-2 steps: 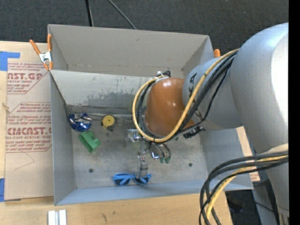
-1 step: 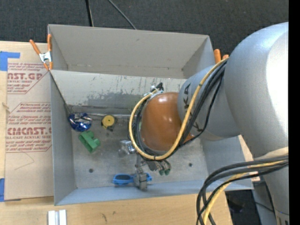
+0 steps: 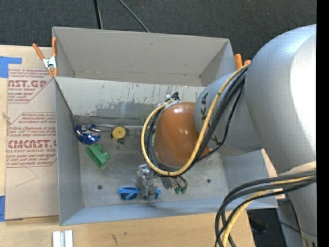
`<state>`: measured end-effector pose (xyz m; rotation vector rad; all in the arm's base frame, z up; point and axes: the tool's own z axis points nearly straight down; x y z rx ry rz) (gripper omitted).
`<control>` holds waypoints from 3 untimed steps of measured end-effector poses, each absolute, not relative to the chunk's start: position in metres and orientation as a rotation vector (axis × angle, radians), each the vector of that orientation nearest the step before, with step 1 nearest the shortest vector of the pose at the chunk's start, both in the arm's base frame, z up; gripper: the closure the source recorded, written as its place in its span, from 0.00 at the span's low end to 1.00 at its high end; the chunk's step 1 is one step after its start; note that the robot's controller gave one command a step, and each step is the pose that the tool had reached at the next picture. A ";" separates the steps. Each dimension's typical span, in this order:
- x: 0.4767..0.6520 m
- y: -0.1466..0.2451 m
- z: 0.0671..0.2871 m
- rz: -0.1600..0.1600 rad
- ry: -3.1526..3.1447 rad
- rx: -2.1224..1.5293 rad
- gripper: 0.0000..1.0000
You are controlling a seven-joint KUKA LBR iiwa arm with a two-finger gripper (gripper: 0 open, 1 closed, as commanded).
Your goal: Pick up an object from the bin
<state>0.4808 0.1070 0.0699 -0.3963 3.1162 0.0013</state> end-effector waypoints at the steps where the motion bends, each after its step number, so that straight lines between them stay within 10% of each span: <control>1: 0.484 0.107 0.071 0.002 3.109 -0.394 0.00; 2: 0.481 0.107 0.070 0.003 3.116 -0.396 1.00; 3: 0.484 0.107 0.071 0.004 3.105 -0.393 0.00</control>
Offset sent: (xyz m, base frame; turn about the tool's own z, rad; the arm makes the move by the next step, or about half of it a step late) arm 0.0000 0.0000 0.0000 0.0000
